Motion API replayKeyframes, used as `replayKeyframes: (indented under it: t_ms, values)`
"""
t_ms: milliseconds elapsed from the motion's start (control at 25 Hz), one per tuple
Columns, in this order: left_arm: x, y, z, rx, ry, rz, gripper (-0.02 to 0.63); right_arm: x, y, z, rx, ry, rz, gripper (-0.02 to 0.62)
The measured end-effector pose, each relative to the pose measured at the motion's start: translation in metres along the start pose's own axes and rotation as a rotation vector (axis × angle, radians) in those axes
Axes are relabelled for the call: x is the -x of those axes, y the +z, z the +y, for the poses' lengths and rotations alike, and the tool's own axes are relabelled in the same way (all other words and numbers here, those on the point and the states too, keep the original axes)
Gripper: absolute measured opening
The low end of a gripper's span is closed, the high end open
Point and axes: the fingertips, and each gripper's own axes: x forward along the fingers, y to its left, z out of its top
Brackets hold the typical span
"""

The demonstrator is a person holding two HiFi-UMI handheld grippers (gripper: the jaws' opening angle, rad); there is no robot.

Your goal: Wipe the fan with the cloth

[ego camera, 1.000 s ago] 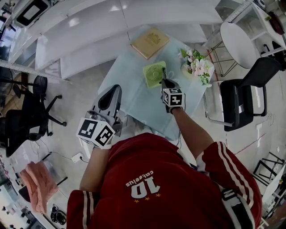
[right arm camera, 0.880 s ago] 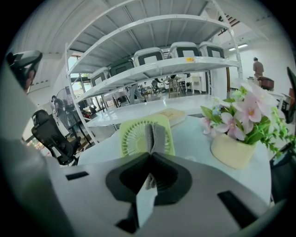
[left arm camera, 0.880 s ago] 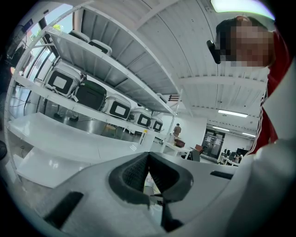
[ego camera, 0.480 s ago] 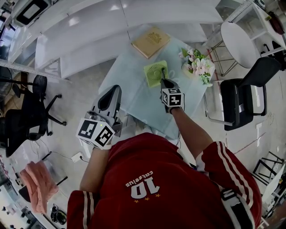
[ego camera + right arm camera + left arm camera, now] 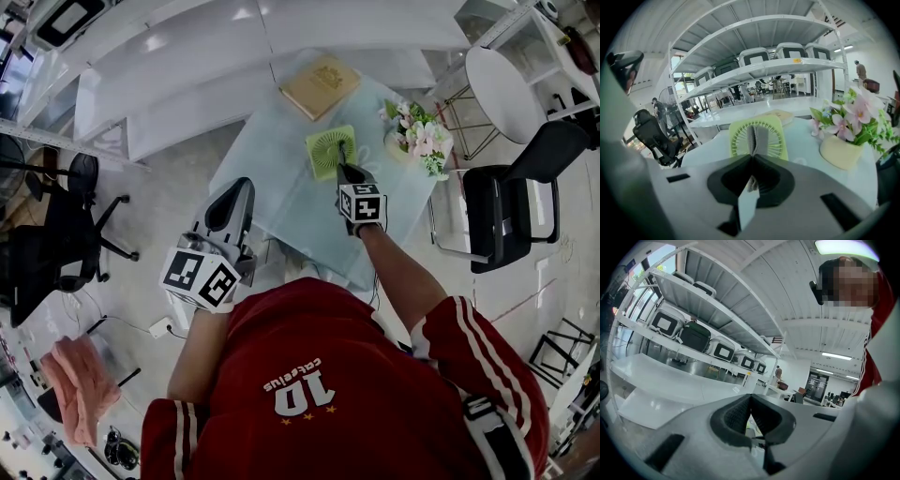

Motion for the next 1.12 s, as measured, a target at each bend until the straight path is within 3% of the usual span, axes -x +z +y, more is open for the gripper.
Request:
replayKeyframes:
  t_ms: [1120]
  values:
    - [0.027, 0.000, 0.018, 0.002, 0.025, -0.020, 0.003, -0.009, -0.003, 0.038, 0.034, 0.042, 0.016, 0.014]
